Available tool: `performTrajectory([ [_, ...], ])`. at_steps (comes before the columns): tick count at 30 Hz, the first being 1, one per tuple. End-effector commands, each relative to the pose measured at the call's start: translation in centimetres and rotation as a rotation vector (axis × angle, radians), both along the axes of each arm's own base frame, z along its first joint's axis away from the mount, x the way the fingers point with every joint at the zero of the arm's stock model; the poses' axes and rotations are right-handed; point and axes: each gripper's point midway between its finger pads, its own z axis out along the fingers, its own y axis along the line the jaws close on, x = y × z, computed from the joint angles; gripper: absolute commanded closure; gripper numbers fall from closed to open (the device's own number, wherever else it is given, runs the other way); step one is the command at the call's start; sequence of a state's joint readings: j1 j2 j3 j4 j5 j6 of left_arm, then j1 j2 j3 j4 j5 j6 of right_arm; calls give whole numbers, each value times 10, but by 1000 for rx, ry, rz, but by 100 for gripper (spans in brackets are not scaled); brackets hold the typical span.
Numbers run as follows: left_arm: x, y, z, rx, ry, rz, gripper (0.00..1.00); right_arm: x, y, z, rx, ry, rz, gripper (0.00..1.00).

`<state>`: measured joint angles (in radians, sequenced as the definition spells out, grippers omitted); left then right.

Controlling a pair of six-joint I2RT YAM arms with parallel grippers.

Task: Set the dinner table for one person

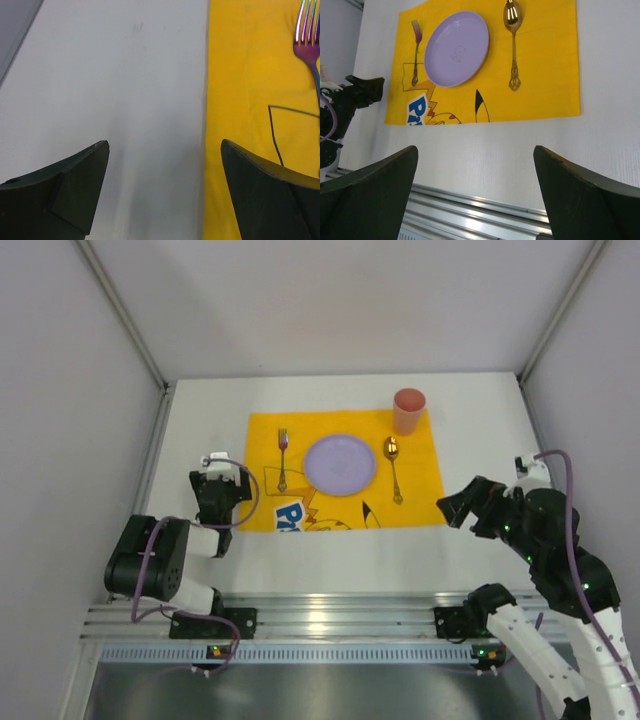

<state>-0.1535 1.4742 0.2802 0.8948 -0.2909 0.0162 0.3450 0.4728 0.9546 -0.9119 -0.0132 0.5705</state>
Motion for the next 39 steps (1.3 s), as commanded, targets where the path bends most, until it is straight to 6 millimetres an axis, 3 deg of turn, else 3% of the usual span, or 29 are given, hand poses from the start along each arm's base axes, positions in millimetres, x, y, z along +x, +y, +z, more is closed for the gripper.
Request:
performTrajectory([
  [1, 15, 12, 31, -126, -216, -13, 2, 2, -1, 4, -46, 3, 18, 0],
  [2, 20, 25, 34, -149, -238, 36, 2, 3, 0, 3, -52, 6, 24, 0],
  [3, 23, 25, 32, -159, -224, 35, 2, 5, 1, 3, -56, 12, 27, 0],
  [4, 23, 14, 22, -163, -163, -26, 2, 7, 2, 0, -65, 26, 30, 0],
  [7, 29, 8, 24, -146, -151, -66, 2, 16, 6, -1, -73, 32, 42, 0],
  [13, 30, 7, 24, -134, -144, -83, 1, 37, 13, 1, -81, 21, 45, 0],
  [19, 30, 7, 24, -132, -144, -81, 1, 50, 6, 10, -96, 5, -17, 0],
  [30, 30, 6, 23, -133, -143, -84, 1, 32, -4, 5, -64, -66, -46, 0],
  [39, 30, 7, 24, -132, -144, -83, 2, 9, -12, 19, -19, -168, -49, 0],
])
